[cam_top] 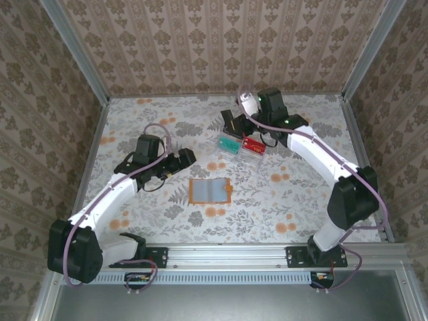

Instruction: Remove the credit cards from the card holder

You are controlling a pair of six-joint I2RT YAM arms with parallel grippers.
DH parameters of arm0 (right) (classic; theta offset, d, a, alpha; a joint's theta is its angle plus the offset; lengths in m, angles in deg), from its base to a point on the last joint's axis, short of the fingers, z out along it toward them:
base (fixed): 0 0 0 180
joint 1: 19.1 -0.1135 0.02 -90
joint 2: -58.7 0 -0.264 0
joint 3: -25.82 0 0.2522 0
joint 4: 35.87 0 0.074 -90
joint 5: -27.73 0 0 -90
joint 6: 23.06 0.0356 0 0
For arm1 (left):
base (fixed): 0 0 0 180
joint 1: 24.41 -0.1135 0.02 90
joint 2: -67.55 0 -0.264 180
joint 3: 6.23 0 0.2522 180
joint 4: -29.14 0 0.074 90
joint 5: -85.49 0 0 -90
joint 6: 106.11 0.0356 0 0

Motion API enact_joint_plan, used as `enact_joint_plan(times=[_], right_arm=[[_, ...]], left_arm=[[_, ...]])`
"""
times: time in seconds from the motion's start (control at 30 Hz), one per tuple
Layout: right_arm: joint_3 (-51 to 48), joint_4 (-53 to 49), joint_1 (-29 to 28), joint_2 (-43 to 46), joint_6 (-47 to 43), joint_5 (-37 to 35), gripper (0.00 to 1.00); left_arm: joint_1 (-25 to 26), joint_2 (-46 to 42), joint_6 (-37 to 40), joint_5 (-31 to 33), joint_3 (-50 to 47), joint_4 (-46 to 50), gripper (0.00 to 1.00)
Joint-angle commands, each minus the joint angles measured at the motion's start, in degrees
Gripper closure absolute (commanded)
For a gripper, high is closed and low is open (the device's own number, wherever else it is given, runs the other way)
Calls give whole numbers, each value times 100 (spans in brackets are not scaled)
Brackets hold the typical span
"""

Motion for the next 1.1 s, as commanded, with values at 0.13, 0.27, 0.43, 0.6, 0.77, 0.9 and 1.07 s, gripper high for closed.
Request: enact_joint_plan(times=[0.13,0.27,0.43,0.6,0.77,0.9,1.07], right_arm=[[1362,-1693,247,-1123,-1841,-625,100],[1771,-1998,422,-1498,-2034,-219,100],[2203,-2419,475,-1871,-2311,-65,100],[2640,-2617,491,-2232,-2470,-170,100],[2927,-2845,485,-2487,-2589,-164,100],[3068,-3010,485,-2658,-2695,-197,98],[3164,-3114,491,-2752,-2754,-166,91]], left_arm=[[-85,-187,314,217,-89,506,0],[-103,-161,297,145,-126,493,0],[-106,-127,277,69,-140,443,0],[-111,-68,229,-22,-141,360,0],[-113,-48,214,-53,-140,335,0],[-113,13,213,-91,-122,323,0],[-113,84,218,-144,-92,283,0]])
